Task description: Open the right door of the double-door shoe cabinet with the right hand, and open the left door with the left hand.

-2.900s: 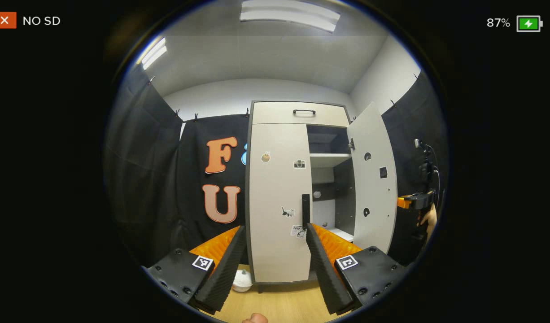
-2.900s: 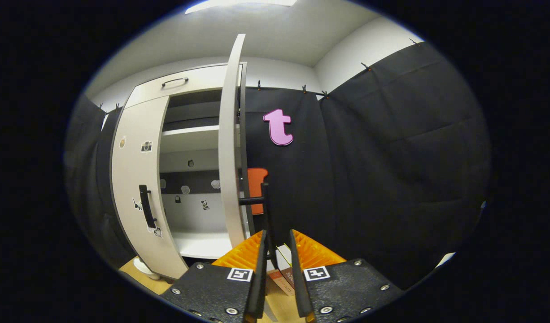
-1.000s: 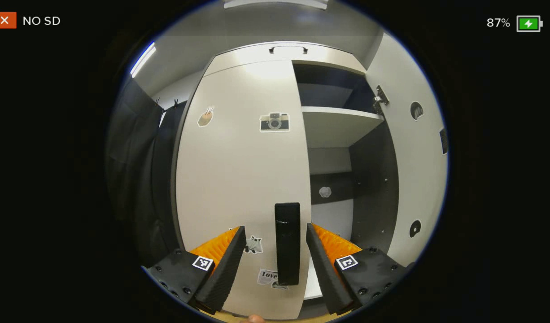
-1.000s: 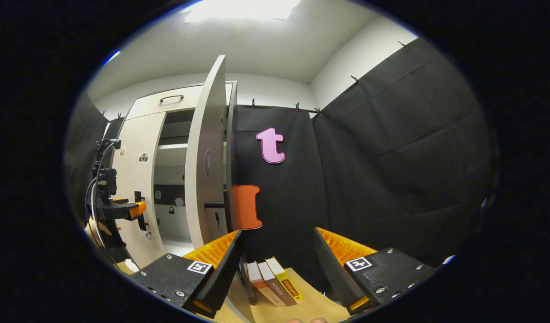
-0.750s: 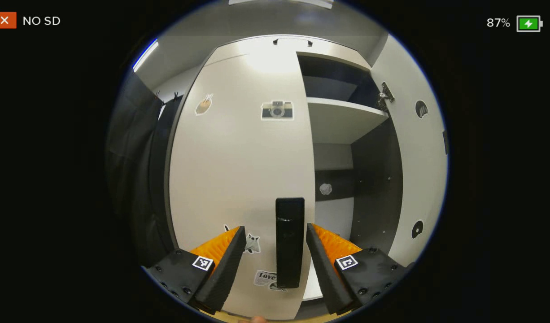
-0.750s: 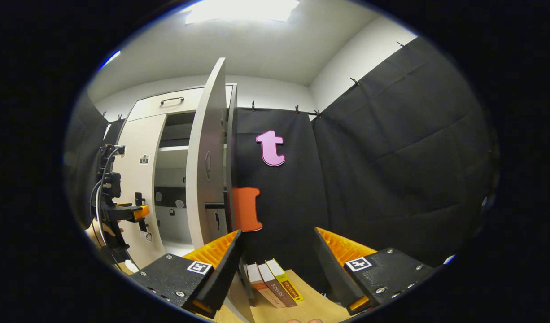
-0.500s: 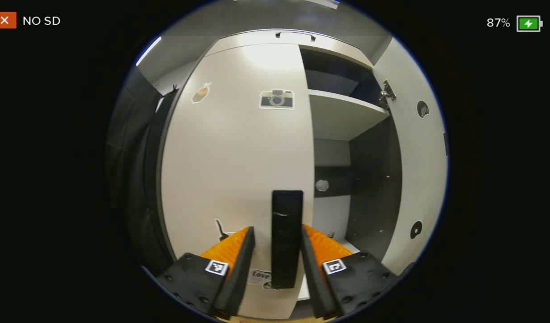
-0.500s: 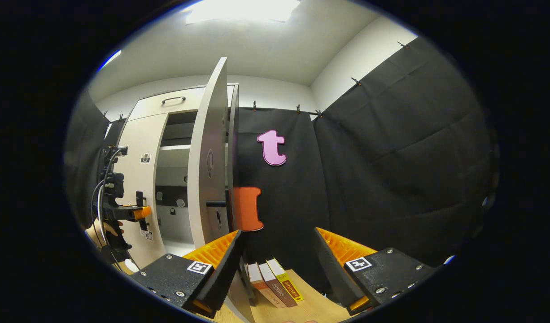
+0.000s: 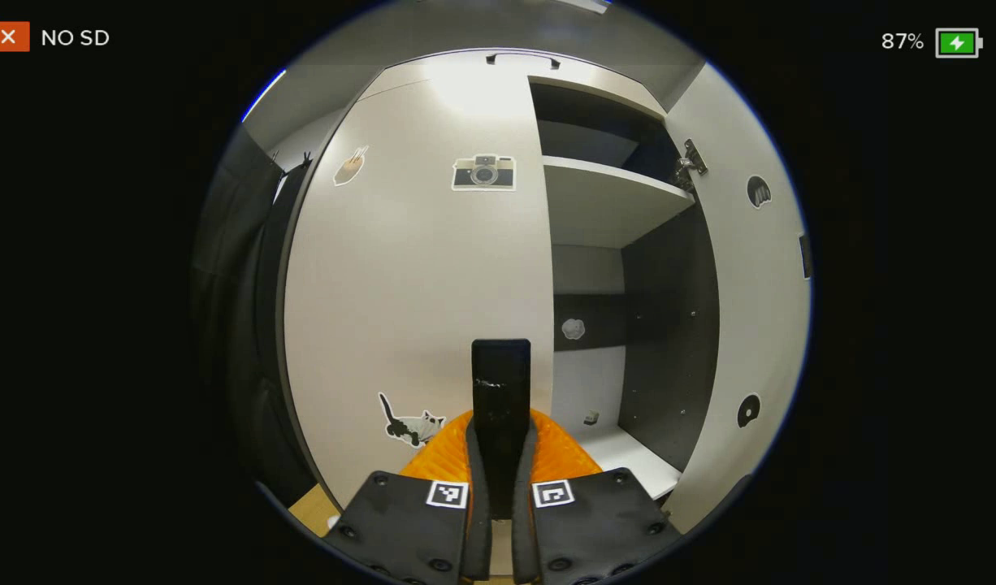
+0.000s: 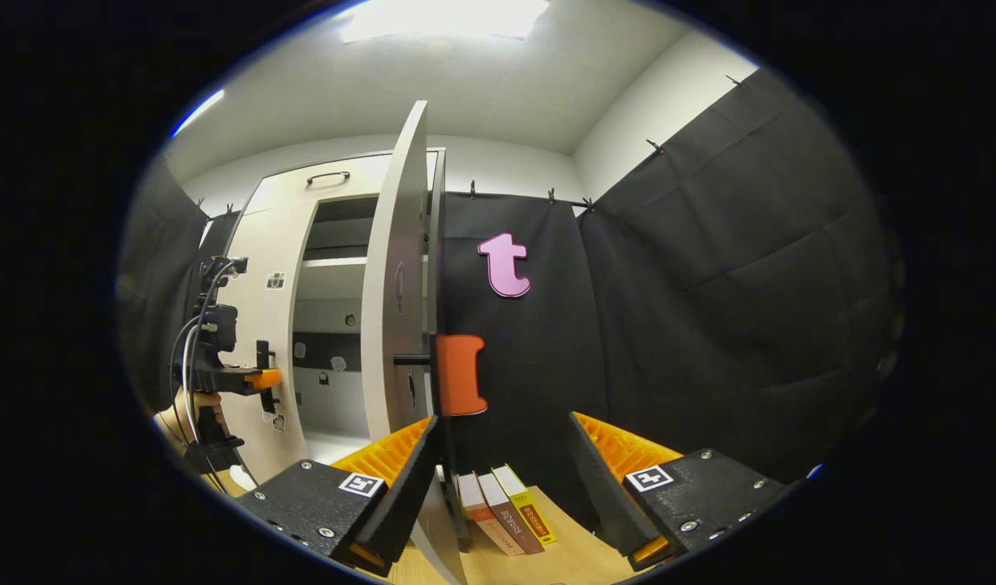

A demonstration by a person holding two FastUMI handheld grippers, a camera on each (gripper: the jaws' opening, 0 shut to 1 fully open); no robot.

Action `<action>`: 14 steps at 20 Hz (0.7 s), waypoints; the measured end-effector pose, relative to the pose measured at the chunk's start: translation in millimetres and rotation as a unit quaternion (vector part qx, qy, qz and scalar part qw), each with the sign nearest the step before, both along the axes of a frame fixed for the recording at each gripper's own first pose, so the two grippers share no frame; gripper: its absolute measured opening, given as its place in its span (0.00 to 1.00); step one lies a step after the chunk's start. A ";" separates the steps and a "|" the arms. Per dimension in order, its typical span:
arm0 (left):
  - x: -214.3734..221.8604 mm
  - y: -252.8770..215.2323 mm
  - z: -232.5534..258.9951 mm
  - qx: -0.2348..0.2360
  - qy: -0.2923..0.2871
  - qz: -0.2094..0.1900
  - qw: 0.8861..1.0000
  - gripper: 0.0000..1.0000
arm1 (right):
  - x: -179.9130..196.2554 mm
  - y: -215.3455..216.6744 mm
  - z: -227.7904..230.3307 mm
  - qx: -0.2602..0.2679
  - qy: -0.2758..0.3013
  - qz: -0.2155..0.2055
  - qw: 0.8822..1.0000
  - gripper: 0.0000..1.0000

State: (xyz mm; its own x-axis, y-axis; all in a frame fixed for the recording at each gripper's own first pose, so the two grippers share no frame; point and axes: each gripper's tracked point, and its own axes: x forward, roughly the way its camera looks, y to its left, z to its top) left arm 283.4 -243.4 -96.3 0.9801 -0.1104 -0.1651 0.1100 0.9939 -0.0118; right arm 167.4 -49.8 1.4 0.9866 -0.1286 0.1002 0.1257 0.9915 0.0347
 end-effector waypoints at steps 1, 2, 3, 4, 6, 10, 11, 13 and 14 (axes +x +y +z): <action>-2.9 0.7 0.9 0.001 0.001 -0.009 1.000 0.12 | -0.1 2.2 0.7 0.000 -0.002 0.001 1.000 0.93; -5.5 1.2 1.2 -0.002 0.001 -0.018 1.000 0.10 | 0.8 6.2 2.2 0.002 -0.006 0.004 1.000 0.93; -9.0 1.2 1.8 -0.003 0.001 -0.026 1.000 0.10 | 1.4 10.3 3.5 0.006 -0.008 0.008 1.000 0.93; -11.1 1.3 2.2 -0.007 0.002 -0.033 0.999 0.10 | 0.8 14.0 3.5 0.011 -0.010 0.012 1.000 0.93; -14.0 -0.1 4.6 -0.012 0.003 -0.051 0.999 0.10 | 0.6 21.1 5.4 0.020 -0.012 0.017 1.000 0.93; -22.9 -0.7 4.6 -0.018 0.010 -0.071 0.997 0.08 | -3.8 30.5 3.4 0.027 -0.003 0.016 1.000 0.92; -24.3 -0.3 4.4 -0.019 0.010 -0.073 0.997 0.10 | -5.3 32.8 4.3 0.024 -0.003 0.015 1.000 0.92; -27.7 0.4 5.7 -0.025 0.011 -0.074 0.997 0.10 | -7.9 36.4 6.5 0.020 -0.004 0.016 1.000 0.92; -29.7 1.2 6.1 -0.025 0.011 -0.076 0.997 0.10 | -7.9 39.9 7.6 0.022 -0.004 0.019 1.000 0.92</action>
State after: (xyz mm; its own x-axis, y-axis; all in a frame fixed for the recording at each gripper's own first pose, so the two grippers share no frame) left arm 253.7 -242.3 -90.1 0.9475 -0.2664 -0.1768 0.2587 0.9637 -0.0659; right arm 159.5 -10.0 9.0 0.9901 -0.0957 0.1031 0.0877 0.9930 0.0789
